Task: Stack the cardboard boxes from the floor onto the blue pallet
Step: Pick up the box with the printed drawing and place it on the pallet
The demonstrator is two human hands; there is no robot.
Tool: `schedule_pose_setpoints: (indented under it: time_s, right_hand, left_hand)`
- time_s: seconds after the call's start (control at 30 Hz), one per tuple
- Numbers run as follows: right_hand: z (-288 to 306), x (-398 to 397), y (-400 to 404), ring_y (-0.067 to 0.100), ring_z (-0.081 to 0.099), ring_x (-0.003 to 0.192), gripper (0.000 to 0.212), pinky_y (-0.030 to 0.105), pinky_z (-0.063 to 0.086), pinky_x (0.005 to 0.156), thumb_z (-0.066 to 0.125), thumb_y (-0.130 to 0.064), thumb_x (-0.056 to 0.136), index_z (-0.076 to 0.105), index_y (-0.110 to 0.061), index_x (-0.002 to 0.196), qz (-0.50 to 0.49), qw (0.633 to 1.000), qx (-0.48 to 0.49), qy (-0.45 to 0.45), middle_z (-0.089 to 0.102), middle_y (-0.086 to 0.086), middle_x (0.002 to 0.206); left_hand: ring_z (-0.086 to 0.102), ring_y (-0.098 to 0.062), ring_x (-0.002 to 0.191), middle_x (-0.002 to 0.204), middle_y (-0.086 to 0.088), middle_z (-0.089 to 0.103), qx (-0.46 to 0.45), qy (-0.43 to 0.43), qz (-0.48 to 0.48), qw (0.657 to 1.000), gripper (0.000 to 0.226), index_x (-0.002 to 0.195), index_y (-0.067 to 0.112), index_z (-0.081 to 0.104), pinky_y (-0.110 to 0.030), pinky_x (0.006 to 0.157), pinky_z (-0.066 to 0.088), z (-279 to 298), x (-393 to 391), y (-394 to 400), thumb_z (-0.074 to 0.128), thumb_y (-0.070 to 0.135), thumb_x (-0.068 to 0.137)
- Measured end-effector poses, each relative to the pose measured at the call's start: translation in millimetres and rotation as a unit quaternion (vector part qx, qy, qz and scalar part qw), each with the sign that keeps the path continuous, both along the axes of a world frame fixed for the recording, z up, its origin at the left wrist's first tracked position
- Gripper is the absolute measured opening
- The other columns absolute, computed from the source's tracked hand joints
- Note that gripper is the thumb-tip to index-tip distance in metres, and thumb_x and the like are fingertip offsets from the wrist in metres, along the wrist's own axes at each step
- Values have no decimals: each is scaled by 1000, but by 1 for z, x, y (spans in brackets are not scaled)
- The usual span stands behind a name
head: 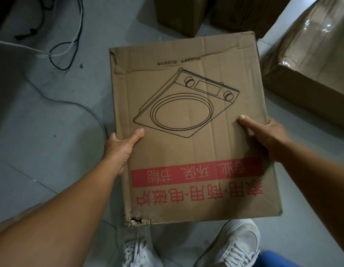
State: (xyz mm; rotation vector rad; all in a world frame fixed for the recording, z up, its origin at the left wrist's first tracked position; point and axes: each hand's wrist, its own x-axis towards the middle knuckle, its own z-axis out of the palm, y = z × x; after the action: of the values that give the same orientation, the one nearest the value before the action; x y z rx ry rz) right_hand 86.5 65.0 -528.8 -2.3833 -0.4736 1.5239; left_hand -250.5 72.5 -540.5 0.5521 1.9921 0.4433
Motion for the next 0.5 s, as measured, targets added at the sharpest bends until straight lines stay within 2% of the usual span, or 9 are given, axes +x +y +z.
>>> schedule_pose_setpoints:
  time_s: [0.07,0.13,0.27,0.4,0.5]
  right_hand:
    - [9,2,-2,24,58,86,72,34,48,62,74,-62,65,50,-25,123,-6,1000,14,0,58,7,107]
    - [23,4,-3,25,58,90,71,37,51,69,75,-63,64,52,-27,120,-13,999,30,-10,58,5,107]
    - [64,12,-3,22,58,88,66,42,53,77,75,-61,66,51,-28,117,-25,998,52,-15,58,1,101]
    - [113,24,-4,21,59,92,65,42,53,83,77,-58,67,54,-25,119,-49,996,73,-31,60,1,105]
    - [153,33,-8,16,57,83,55,35,50,76,77,-52,71,55,-24,113,-66,993,92,-34,60,0,100]
  left_hand:
    - [60,-22,114,130,-6,60,10,1,-7,1000,114,143,10,40,-41,99,49,8,1,3,86,59,50]
    - [60,-22,113,129,-6,61,16,3,-9,1000,115,141,12,43,-41,100,49,21,2,4,85,61,46]
    - [62,-23,108,123,-7,63,34,-12,-4,999,85,136,14,48,-43,98,50,58,12,9,84,43,65]
    - [62,-22,108,124,-6,64,46,-11,-18,999,104,136,12,47,-42,97,51,107,28,19,86,55,50]
    - [61,-21,104,120,-5,63,57,0,-41,998,80,134,11,50,-36,94,51,144,38,25,83,43,68]
